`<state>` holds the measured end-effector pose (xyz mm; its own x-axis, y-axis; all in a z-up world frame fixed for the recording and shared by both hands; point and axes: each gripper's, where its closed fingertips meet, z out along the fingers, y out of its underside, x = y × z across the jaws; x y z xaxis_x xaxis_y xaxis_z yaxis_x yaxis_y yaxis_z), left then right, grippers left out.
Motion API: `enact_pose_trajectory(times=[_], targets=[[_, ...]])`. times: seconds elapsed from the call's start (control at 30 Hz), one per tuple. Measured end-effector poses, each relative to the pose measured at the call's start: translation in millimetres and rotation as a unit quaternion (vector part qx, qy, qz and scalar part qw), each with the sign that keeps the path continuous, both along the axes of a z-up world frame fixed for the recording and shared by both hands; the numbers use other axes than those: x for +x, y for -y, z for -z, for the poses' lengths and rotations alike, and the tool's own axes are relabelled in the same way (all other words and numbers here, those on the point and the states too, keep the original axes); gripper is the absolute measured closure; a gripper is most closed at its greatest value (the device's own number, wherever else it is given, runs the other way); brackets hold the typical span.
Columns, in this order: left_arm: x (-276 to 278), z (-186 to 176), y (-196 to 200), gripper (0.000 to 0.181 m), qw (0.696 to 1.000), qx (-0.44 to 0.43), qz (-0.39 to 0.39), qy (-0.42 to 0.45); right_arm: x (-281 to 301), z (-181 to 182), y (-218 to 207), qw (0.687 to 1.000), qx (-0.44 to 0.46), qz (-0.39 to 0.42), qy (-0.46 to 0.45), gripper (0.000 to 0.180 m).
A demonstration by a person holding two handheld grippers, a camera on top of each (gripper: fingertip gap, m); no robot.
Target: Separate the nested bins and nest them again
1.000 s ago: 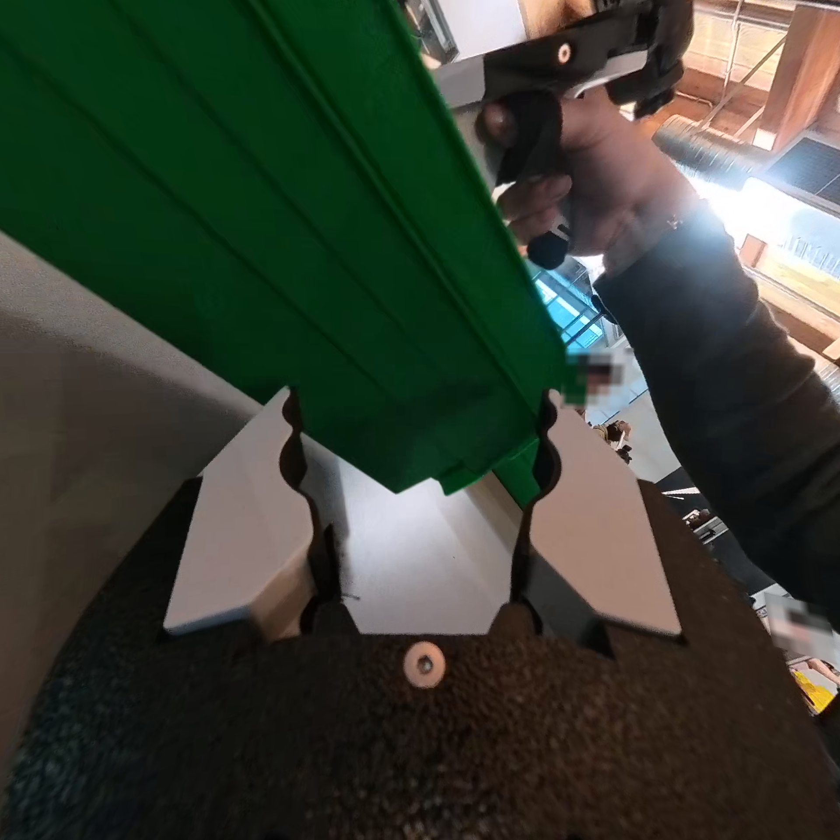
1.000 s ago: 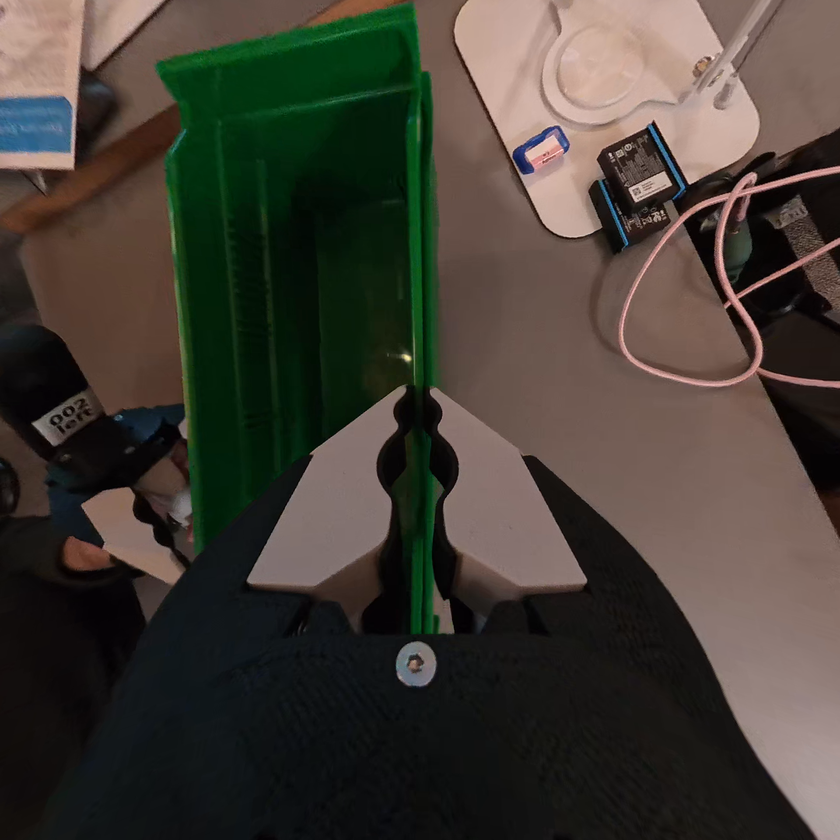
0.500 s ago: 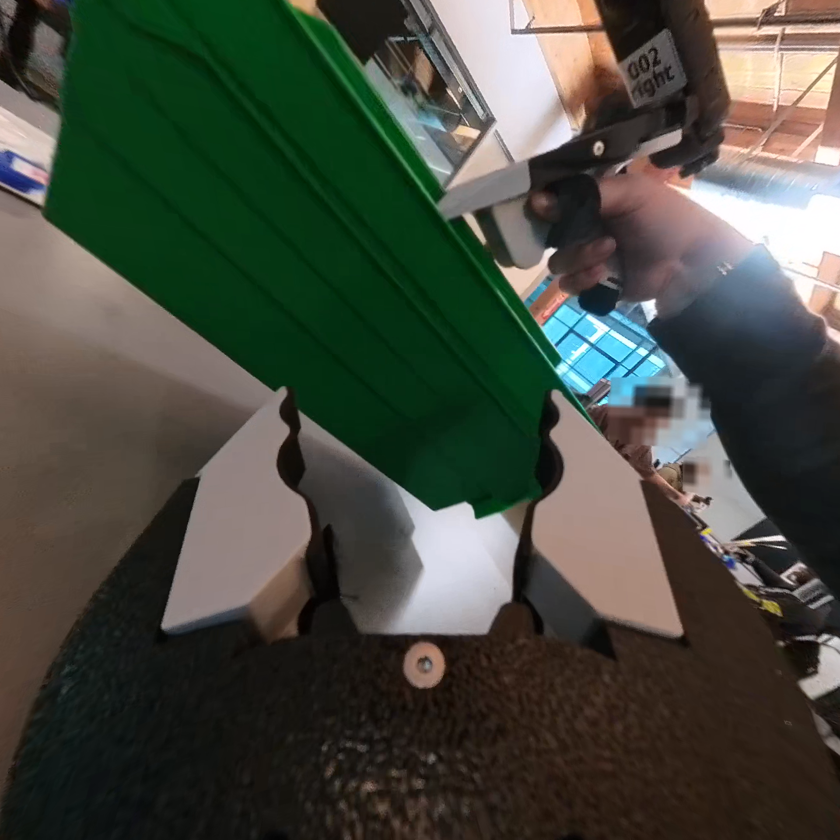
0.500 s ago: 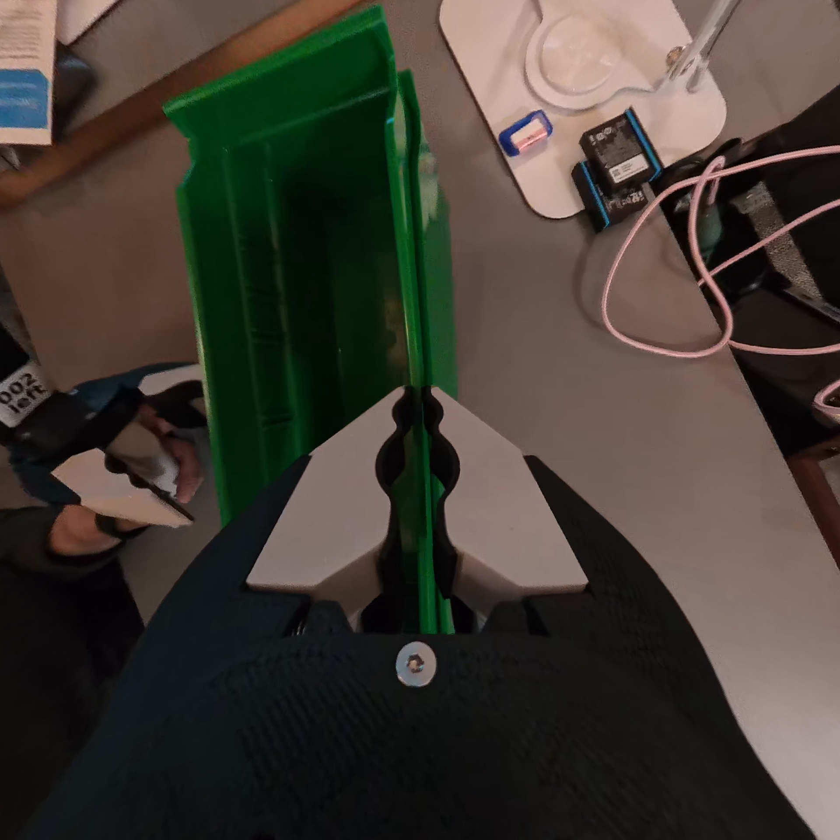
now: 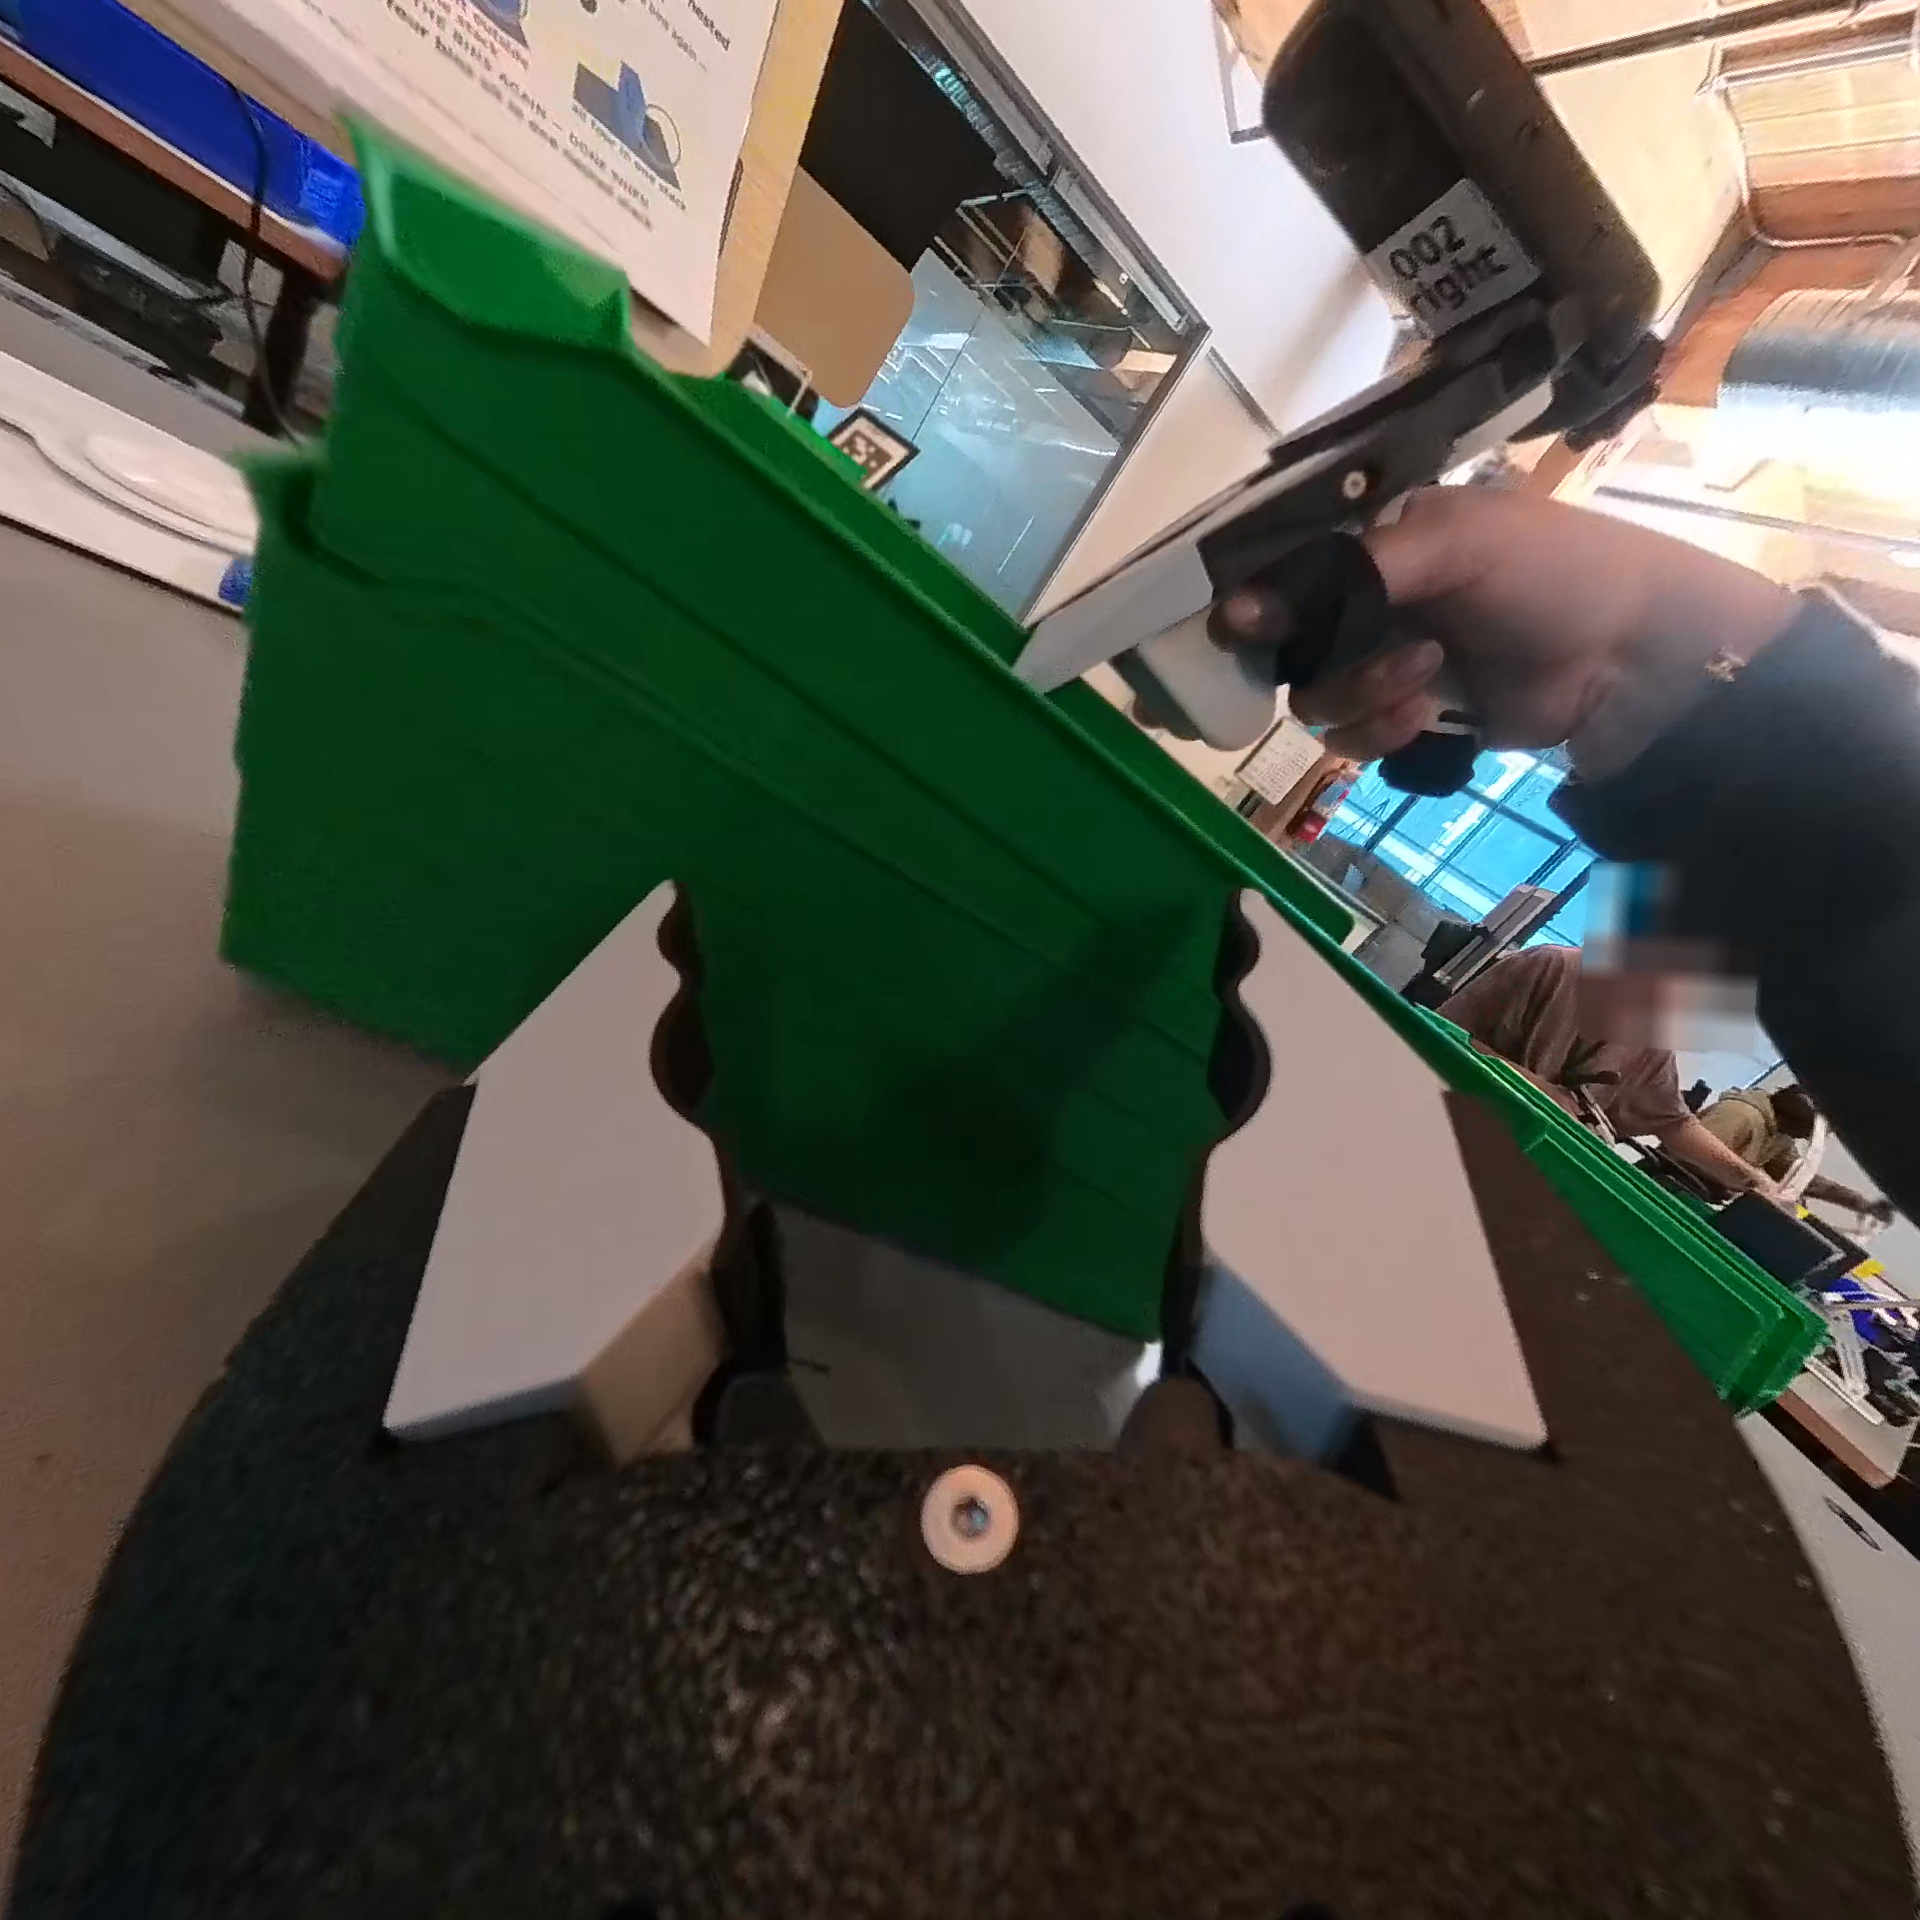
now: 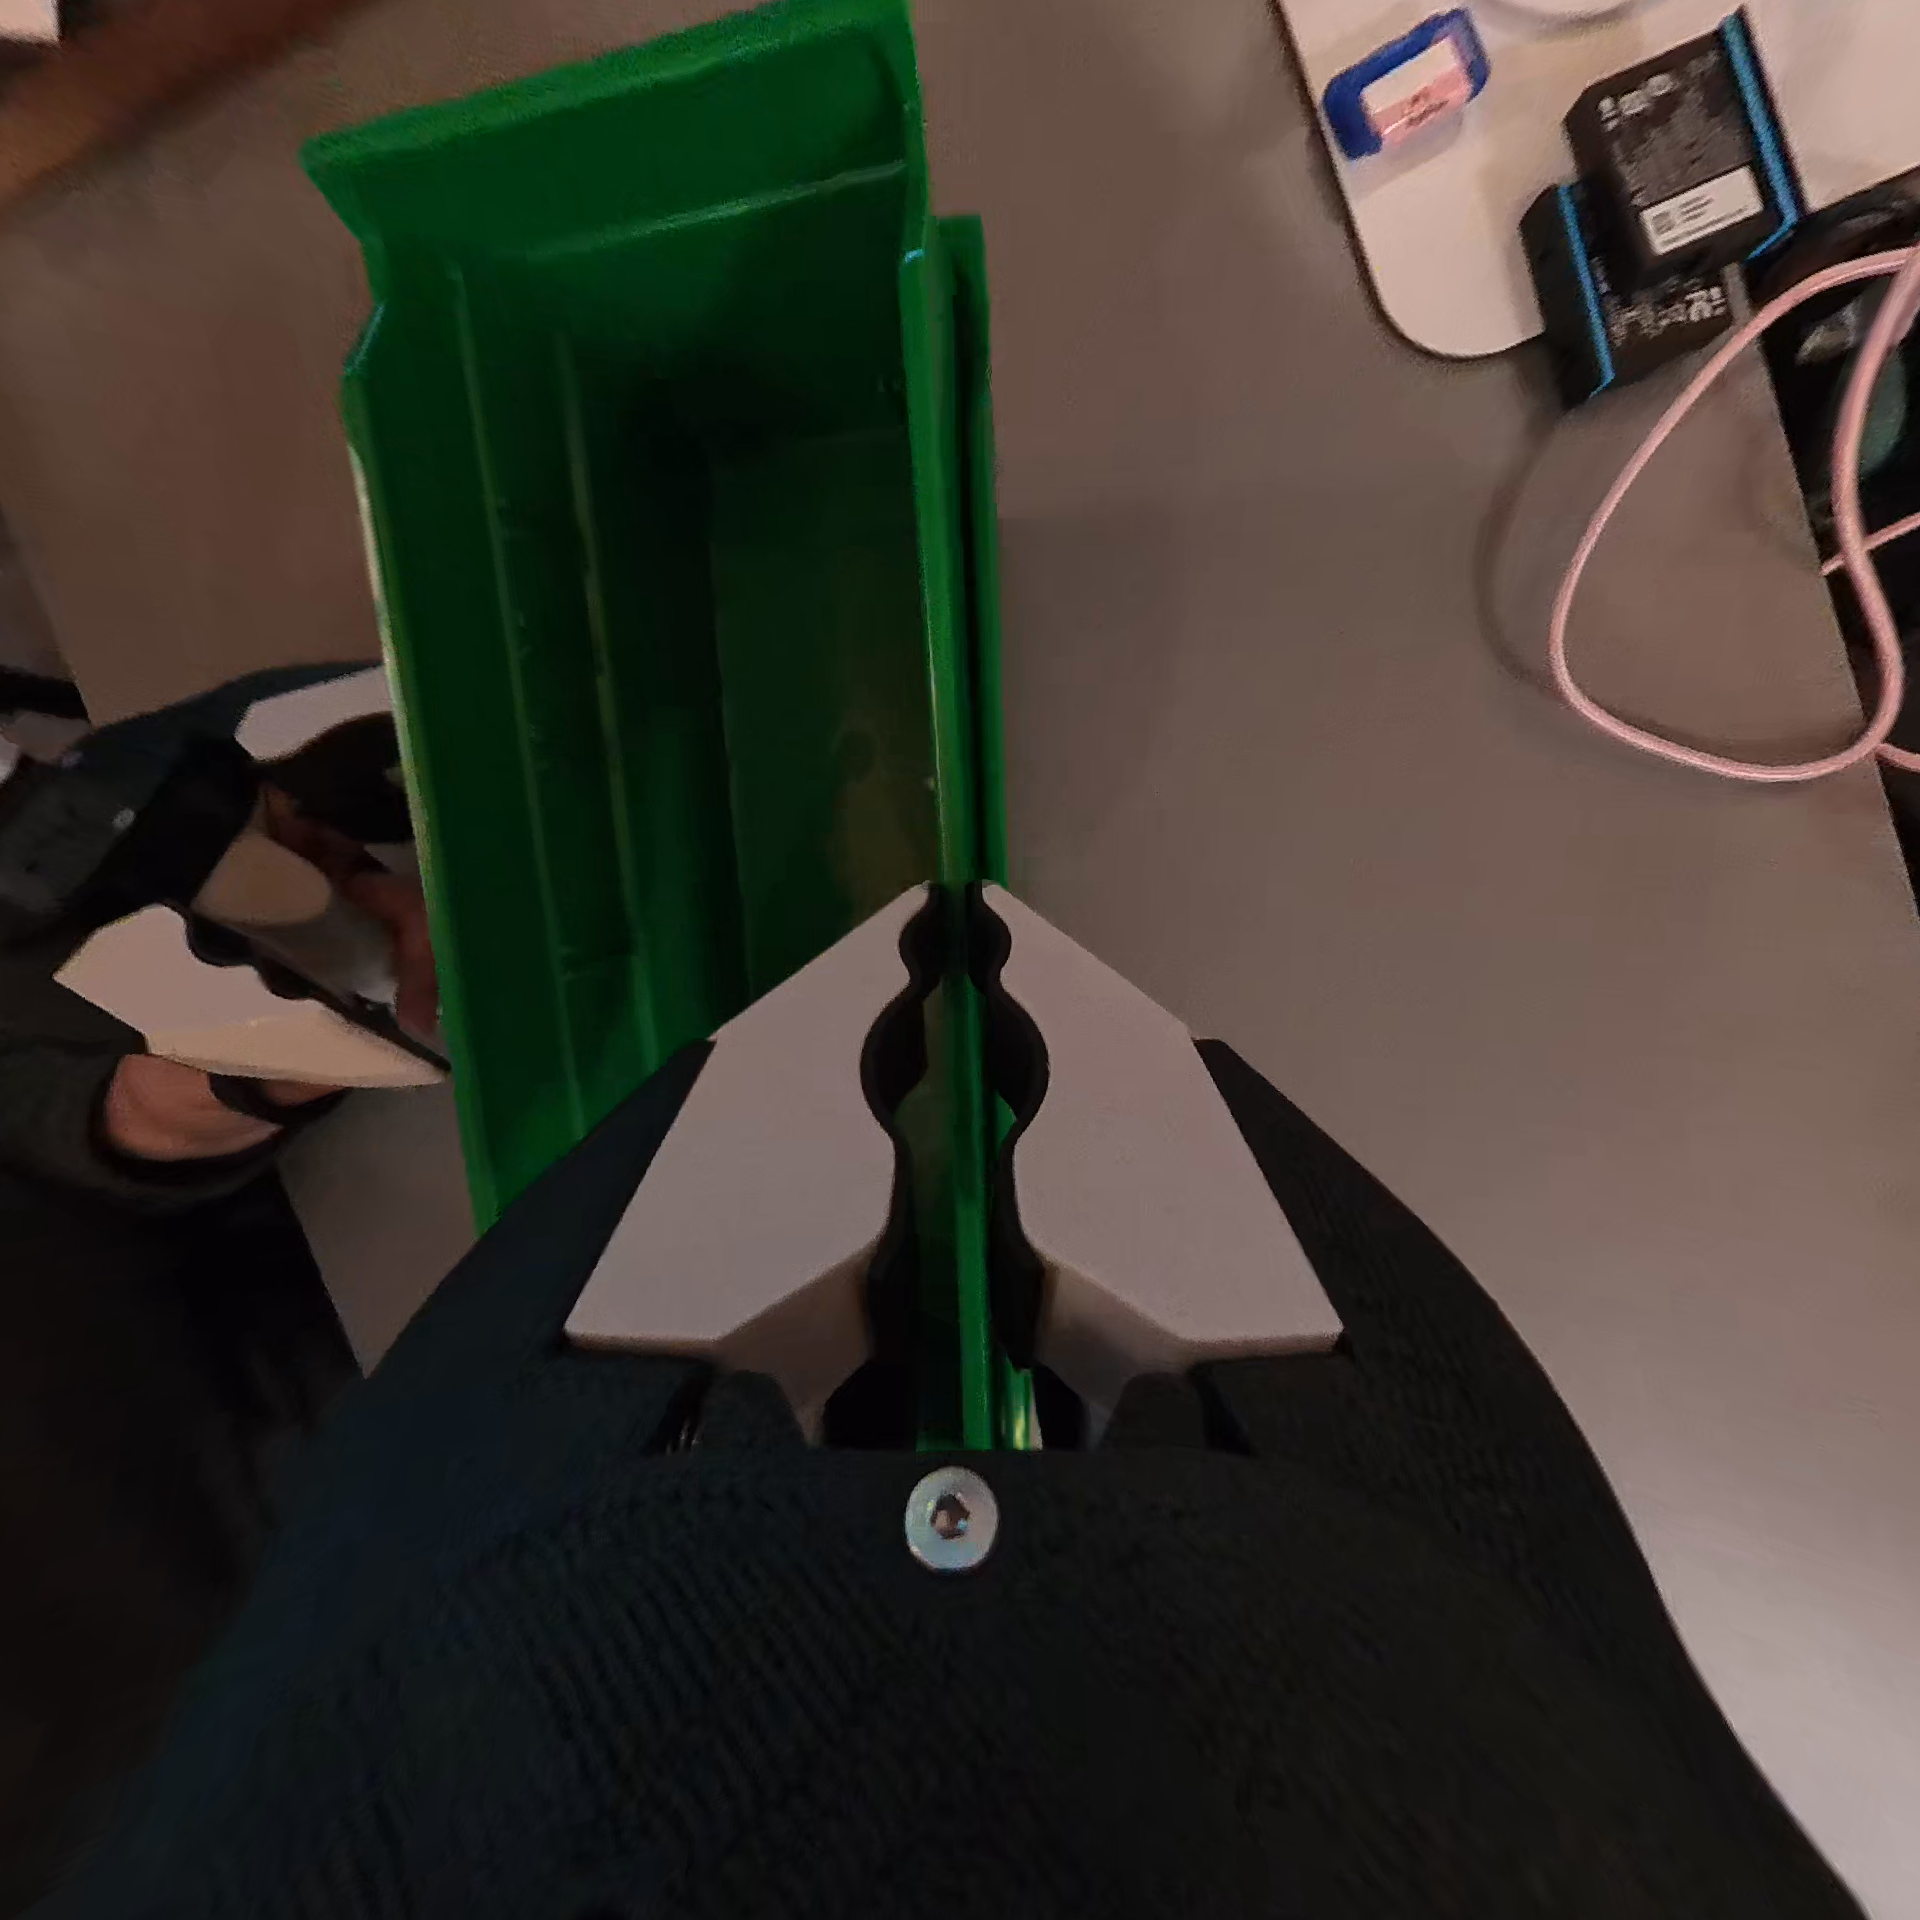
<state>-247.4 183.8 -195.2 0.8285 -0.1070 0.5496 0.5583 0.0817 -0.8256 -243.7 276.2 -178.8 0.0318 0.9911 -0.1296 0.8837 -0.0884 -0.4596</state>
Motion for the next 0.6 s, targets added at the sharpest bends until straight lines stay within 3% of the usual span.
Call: enact_pose_trajectory(times=[0.3, 0.6], targets=[[0, 0, 0, 0.085, 1.0, 0.0, 0.0, 0.002, -2, -10, 5, 1.0, 0.011, -0.02, 0.003, 0.178], [1, -3, 1, 0.084, 1.0, 0.013, 0.005, 0.009, 19, -85, -14, 0.988, -0.09, 0.051, -0.118, 0.178]])
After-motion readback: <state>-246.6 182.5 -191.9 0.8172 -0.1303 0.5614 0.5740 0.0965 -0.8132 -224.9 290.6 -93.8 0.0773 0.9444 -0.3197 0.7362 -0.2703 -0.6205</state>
